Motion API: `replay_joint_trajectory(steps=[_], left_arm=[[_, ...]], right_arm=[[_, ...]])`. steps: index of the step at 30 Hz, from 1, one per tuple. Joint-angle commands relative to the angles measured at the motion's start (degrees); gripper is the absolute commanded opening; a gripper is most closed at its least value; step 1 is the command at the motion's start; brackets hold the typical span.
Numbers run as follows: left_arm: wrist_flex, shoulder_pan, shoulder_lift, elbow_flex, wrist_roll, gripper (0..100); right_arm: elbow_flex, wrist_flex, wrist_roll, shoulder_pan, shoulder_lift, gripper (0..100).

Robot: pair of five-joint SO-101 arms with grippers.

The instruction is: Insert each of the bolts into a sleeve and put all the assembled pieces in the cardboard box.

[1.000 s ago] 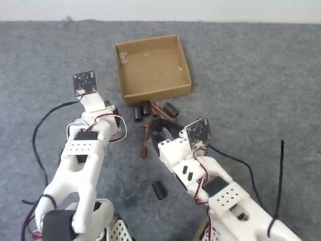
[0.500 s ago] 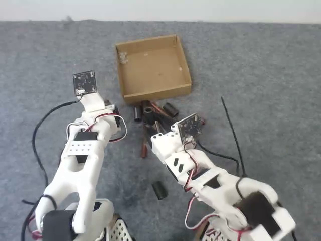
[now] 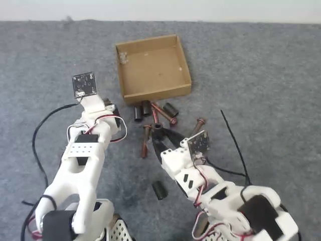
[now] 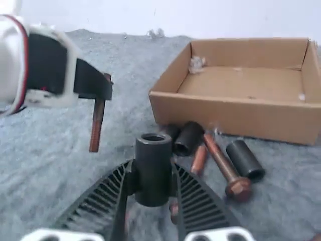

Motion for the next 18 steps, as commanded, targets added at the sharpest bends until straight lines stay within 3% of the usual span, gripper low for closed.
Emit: replay_joint_trajectory(steps=[1, 10, 18], left_arm=[[-1.32, 2.02, -3.25, -0.57, 0.09, 2], [-5.98, 8.26, -3.87, 0.13, 0.18, 2], [-10.20, 9.23, -6.68, 0.92, 0.26, 2]], right_arm=[[1.23, 0.66, -0.70, -0.31, -4.09, 0.6], [0.79, 1.27, -0.70, -2.24, -3.82, 0.6], [0.62, 1.27, -0.79, -2.24, -3.82, 0.6]])
